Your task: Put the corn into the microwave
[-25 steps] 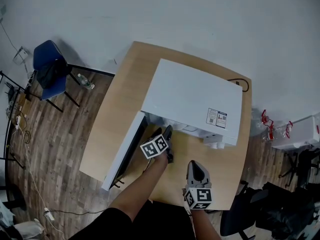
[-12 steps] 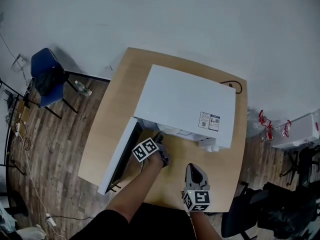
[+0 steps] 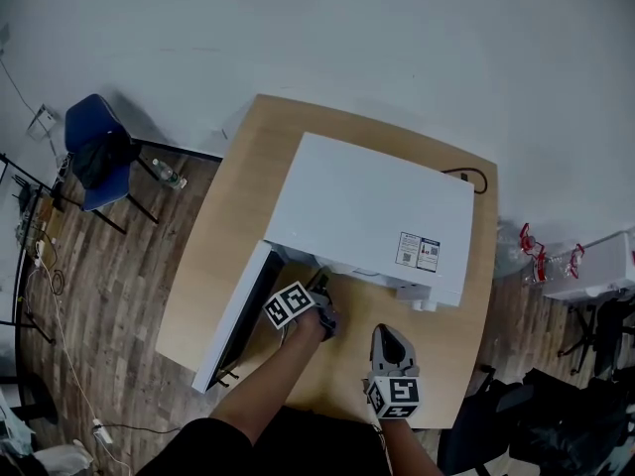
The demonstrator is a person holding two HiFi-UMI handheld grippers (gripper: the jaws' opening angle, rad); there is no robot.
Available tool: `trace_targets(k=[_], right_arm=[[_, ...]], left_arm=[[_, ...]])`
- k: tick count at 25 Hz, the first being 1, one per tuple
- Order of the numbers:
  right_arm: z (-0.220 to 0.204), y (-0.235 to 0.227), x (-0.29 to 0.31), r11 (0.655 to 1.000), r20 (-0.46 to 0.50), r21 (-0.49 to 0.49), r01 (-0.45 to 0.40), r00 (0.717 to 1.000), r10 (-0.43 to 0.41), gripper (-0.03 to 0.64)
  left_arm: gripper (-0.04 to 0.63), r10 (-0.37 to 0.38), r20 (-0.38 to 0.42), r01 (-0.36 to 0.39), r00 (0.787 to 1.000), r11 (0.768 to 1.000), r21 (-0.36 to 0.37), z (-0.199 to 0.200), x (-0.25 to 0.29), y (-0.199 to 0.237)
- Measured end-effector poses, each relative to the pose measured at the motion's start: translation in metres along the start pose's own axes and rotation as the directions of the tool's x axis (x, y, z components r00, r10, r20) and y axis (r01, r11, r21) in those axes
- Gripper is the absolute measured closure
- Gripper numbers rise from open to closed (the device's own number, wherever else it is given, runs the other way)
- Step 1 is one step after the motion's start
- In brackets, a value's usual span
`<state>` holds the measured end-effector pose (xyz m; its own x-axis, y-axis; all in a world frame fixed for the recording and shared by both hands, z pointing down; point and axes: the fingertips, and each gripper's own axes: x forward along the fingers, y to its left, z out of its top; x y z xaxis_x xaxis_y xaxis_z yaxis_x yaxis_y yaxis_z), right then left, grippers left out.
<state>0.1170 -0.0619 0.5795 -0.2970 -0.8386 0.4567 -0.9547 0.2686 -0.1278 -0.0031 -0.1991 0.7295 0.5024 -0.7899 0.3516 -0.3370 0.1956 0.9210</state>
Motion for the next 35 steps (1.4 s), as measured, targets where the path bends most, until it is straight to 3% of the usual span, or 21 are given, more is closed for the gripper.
trace_targets(k=[3,11,27,32,35], right_arm=[[-0.001,0.0,0.004,1.0,-0.007,0.006,-0.004,1.0,0.004,0.557],[-0.001,-0.003,0.012,1.0,-0.01,0.024,-0.003,1.0,0.004,0.557],[0.001,-0.013,0.014,0.999,-0.002,0.049,0.011,1.0,-0.011,0.557],[0.004,-0.017,0.003,0.997,0.016,0.056,0.043,0.999,-0.044,0.557],[0.004,-0.018,-0.011,0.995,0.027,0.064,0.07,0.997,-0.072,0.557]], left_arm=[[0.558,0.025,0.001,-0.025,1.0,1.0,-0.004,-0.001,0.0,-0.001],[0.561,0.056,0.018,-0.054,0.998,0.993,-0.1,-0.006,0.009,-0.003],[0.561,0.121,-0.002,-0.121,0.993,0.991,-0.06,-0.004,0.035,-0.018],[0.56,0.114,0.016,-0.11,0.993,0.982,-0.151,-0.004,0.036,-0.02],[0.551,0.12,0.016,-0.116,0.993,0.98,-0.164,-0.004,0.033,-0.019]])
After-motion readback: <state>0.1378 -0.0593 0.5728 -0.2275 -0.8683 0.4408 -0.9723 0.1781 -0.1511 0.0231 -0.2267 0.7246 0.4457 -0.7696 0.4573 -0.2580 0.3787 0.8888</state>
